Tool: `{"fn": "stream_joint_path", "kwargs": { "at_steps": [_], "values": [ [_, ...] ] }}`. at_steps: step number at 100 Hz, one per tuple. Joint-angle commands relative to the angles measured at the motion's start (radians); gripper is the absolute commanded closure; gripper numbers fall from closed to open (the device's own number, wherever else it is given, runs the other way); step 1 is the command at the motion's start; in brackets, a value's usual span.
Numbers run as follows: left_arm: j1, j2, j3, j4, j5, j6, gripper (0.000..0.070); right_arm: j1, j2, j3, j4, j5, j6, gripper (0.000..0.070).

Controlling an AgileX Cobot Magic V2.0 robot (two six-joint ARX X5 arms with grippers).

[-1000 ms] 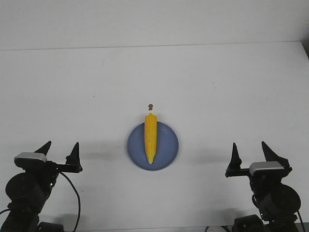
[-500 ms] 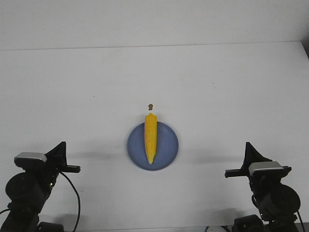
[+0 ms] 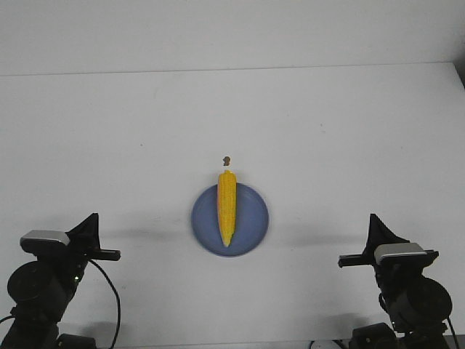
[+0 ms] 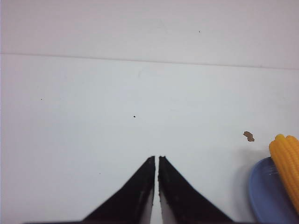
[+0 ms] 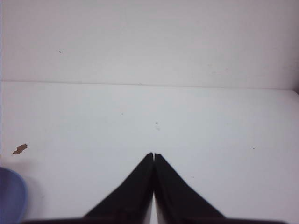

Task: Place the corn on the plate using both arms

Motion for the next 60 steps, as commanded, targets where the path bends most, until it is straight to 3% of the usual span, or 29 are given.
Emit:
{"fn": "stream_joint_path", "kwargs": {
  "at_steps": [1,30,47,60],
  "values": [
    [0.0,0.002,0.011,0.01,-0.003,0.004,0.0688,0.001,0.001,0.009,0.011,0.003,-0.003,0.07],
    [0.008,-0.055,-0.021,0.053,-0.045,0.034,0.0688,0.001,0.001,0.009,0.011,0.003,-0.003,0.07],
    [0.04,-0.187,-0.206,0.248,-0.048,0.032,0.0688,0.001,0.001,0.009,0.011,0.003,-0.003,0.07],
    [0.044,-0.278,-0.328,0.283,-0.048,0.013,0.0688,0.001,0.001,0.009,0.011,0.003,-0.003,0.07]
  ]
}}
